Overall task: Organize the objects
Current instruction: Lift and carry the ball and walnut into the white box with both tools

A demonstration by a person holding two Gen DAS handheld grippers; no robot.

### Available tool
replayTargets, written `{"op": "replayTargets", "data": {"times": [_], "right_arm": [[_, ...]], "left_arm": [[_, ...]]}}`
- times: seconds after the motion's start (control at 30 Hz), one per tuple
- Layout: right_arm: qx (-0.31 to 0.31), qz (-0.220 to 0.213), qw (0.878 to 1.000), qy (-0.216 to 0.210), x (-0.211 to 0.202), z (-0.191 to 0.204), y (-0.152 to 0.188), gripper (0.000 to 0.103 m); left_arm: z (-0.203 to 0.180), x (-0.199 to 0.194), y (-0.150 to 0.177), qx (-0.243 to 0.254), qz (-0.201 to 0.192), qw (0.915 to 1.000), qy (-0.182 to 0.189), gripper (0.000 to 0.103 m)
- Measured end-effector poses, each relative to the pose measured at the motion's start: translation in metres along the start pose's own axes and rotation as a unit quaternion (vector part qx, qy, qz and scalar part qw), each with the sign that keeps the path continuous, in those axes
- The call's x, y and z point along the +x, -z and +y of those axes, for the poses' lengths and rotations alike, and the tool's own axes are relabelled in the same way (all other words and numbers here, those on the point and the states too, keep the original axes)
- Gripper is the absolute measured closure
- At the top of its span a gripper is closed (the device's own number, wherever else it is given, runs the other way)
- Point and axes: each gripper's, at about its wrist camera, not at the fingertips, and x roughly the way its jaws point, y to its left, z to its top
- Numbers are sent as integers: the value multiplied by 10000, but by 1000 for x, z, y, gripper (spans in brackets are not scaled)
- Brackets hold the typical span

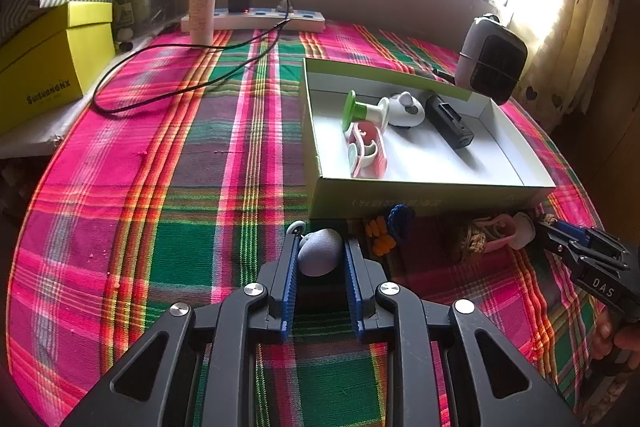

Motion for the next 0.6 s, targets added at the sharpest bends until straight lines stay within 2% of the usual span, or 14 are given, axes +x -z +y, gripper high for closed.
{"op": "replayTargets", "data": {"times": [0.6], "right_arm": [[60, -146, 9998, -77, -9, 1, -1, 69]], "left_arm": [[-2, -8, -2, 16, -72, 10000, -11, 83]]}}
